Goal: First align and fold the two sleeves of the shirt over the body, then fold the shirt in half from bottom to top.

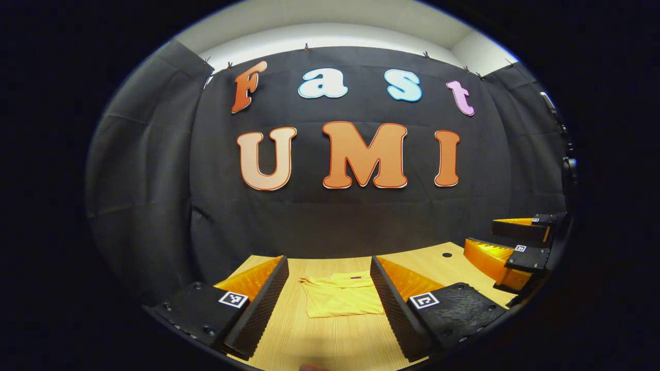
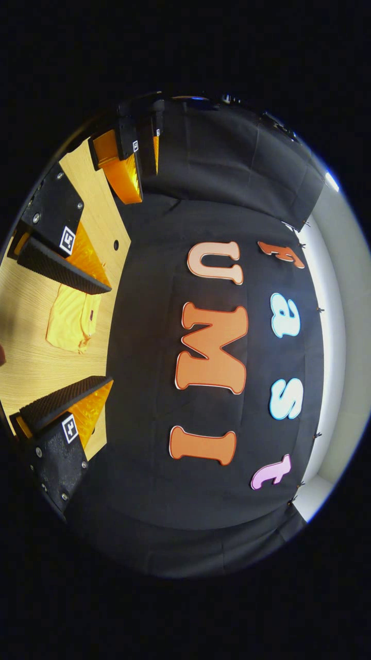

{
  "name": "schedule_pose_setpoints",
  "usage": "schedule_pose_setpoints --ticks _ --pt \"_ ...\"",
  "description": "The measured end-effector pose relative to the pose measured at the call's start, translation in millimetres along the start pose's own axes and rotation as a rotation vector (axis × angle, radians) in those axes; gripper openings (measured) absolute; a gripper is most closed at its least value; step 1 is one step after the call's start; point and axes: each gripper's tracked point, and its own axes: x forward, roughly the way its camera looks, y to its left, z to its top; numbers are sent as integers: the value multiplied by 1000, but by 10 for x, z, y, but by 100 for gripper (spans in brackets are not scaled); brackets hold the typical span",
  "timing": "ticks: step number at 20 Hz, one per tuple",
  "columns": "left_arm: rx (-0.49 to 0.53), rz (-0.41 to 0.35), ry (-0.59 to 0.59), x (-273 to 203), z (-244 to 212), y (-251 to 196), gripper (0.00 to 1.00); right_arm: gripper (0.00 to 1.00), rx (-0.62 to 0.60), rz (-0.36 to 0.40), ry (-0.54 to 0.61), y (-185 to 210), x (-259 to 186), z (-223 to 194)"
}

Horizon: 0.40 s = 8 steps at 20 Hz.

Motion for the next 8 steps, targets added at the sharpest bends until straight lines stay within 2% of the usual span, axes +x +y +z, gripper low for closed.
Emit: schedule_pose_setpoints --ticks 3,8 --pt "6 18 -31 -150 -3 26 98 96 -8 27 2 71 -112 -40" --pt "98 57 -124 -349 51 111 97 96 -34 32 -27 42 -279 -30"
